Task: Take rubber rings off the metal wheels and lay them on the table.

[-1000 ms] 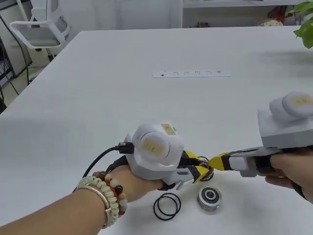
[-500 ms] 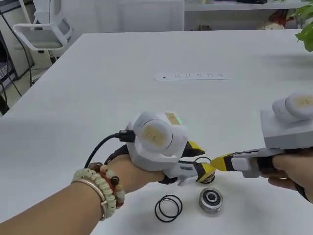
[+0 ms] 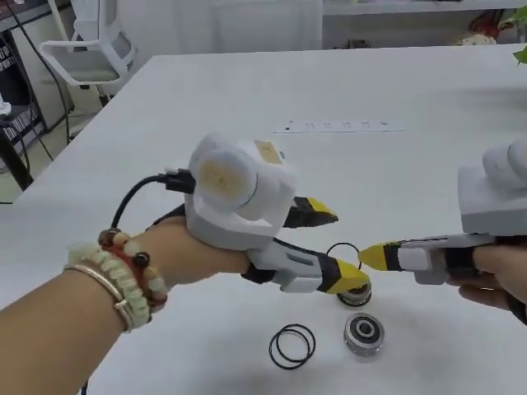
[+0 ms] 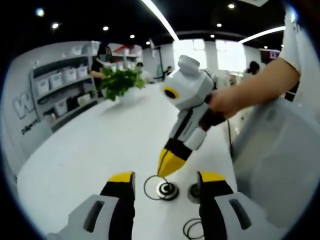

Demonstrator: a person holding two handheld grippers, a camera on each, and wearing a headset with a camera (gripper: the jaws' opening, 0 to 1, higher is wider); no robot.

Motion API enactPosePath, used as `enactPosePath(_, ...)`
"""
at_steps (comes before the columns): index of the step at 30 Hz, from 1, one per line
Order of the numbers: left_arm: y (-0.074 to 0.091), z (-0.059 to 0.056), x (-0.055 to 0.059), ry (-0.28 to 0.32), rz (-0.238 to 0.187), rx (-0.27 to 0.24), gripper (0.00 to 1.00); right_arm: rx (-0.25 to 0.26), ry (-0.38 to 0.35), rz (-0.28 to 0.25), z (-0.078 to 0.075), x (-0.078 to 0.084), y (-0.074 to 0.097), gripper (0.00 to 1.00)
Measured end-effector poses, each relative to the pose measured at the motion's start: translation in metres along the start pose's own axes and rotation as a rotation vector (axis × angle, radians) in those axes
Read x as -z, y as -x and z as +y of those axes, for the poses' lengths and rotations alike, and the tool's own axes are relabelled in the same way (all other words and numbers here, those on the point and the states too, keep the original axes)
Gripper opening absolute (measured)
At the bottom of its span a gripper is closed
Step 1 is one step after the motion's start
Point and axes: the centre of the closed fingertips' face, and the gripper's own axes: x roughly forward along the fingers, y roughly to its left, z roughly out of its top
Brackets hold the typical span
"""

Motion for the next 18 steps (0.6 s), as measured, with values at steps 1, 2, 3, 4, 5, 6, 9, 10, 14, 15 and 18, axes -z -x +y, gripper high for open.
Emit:
enactPosePath(1, 0.006, 0.0, -0.001, -0.013, 0.002, -0.003, 0.53, -0.006, 0.004, -0.001, 0.002, -0.001, 0.0, 0.0)
enactPosePath(2, 0.01, 0.0, -0.001, -0.019, 0.005, -0.008, 0.55, -0.01, 0.008, -0.002, 0.004, -0.001, 0.0, 0.0)
enactPosePath(3, 0.017, 0.002, -0.003, -0.024, 0.002, -0.02, 0.56, -0.015, 0.01, -0.003, 0.005, -0.002, -0.001, 0.0)
enactPosePath(4, 0.021, 0.002, -0.004, -0.025, -0.001, -0.025, 0.56, -0.021, 0.014, -0.004, 0.008, -0.003, -0.001, 0.0)
enactPosePath(5, 0.026, 0.003, -0.005, -0.021, -0.006, -0.033, 0.57, -0.025, 0.017, -0.004, 0.009, -0.003, -0.001, 0.0)
enactPosePath(6, 0.033, 0.005, -0.006, -0.016, -0.014, -0.048, 0.58, -0.032, 0.022, -0.005, 0.012, -0.004, -0.001, 0.0)
enactPosePath(9, 0.049, 0.005, -0.008, -0.019, -0.023, -0.076, 0.61, -0.051, 0.028, -0.008, 0.017, -0.006, -0.002, 0.0)
enactPosePath(10, 0.057, 0.004, -0.008, -0.022, -0.024, -0.083, 0.63, -0.057, 0.029, -0.008, 0.019, -0.006, -0.002, 0.0)
enactPosePath(14, 0.078, 0.004, -0.002, -0.022, -0.015, -0.13, 0.67, -0.083, 0.035, 0.007, 0.027, -0.004, -0.004, 0.0)
enactPosePath(15, 0.083, 0.005, 0.001, -0.019, -0.008, -0.146, 0.68, -0.089, 0.038, 0.008, 0.029, -0.004, -0.004, 0.0)
enactPosePath(18, 0.098, 0.003, 0.007, 0.009, -0.016, -0.188, 0.69, -0.104, 0.045, 0.014, 0.034, -0.004, -0.006, 0.0)
